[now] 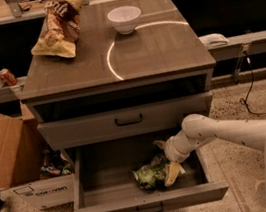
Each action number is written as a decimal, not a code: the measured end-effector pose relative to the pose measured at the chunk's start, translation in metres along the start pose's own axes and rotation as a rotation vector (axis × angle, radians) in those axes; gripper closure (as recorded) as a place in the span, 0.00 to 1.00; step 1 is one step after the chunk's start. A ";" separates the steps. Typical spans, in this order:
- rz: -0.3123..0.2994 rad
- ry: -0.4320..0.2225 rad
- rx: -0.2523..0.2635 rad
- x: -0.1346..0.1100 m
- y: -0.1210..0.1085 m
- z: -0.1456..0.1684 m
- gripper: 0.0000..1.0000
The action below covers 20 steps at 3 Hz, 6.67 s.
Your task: Pick green jalapeno chip bag from middle drawer and place on counter
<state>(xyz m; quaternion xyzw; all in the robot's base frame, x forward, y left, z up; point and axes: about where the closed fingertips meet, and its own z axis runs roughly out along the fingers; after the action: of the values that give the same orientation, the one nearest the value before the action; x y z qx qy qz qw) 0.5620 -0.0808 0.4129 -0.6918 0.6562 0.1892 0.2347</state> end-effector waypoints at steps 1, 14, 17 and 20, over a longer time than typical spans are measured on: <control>-0.024 -0.014 0.001 0.010 -0.009 0.012 0.00; -0.375 -0.016 0.129 -0.051 0.061 -0.053 1.00; -0.462 -0.040 0.255 -0.082 0.035 -0.152 1.00; -0.537 -0.028 0.344 -0.119 0.011 -0.235 1.00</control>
Offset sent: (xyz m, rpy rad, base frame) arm 0.0255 0.0097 -0.0363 0.0221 -0.0317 0.0787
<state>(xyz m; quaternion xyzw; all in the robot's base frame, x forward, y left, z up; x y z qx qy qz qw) 0.5325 -0.1184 0.6716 -0.7877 0.4692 0.0161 0.3988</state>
